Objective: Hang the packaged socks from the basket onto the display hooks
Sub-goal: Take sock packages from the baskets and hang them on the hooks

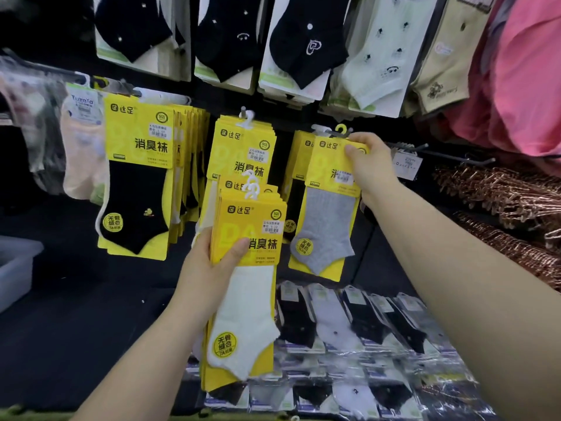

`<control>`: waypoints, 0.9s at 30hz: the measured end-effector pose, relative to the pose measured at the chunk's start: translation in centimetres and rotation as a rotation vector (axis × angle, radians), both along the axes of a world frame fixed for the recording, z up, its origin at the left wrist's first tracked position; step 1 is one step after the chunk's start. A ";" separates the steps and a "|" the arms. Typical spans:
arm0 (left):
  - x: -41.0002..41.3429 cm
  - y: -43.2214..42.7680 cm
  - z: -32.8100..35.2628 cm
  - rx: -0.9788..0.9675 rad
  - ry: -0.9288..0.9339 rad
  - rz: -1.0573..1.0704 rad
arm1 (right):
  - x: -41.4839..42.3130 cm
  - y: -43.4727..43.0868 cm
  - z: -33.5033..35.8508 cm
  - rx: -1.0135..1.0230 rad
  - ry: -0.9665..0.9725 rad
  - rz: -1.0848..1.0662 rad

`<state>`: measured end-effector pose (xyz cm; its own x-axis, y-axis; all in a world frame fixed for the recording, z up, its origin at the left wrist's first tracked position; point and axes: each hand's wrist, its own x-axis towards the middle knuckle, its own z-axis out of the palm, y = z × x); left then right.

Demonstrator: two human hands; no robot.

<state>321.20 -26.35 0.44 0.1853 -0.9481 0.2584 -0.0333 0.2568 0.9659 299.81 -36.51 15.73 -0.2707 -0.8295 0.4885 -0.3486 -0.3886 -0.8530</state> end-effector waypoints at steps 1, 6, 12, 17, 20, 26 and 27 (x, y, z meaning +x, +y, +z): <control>0.1 0.0 0.0 -0.001 -0.007 0.008 | 0.4 -0.7 0.0 0.015 0.008 -0.009; 0.4 -0.2 0.0 0.013 -0.020 0.016 | 1.0 -3.0 -0.5 0.083 -0.033 -0.026; -0.4 0.1 -0.2 0.027 0.027 -0.049 | 0.7 -2.9 -1.2 0.111 0.048 -0.197; -1.2 0.4 0.2 0.048 0.081 -0.082 | 2.2 2.0 -3.7 0.014 0.204 -0.276; -1.4 0.5 0.5 0.051 0.121 -0.085 | 3.0 5.8 -5.3 -0.051 0.268 -0.182; -2.0 0.8 0.8 0.031 0.186 -0.117 | 4.8 9.0 -7.5 0.187 0.300 0.269; -2.0 0.9 0.8 0.023 0.195 -0.123 | 4.9 9.2 -7.7 0.168 0.275 0.264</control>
<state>319.15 -25.47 1.25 0.1121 -0.9719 0.2067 0.1846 0.2248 0.9568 304.73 -27.34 8.02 0.0836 -0.9274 0.3647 -0.4797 -0.3582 -0.8010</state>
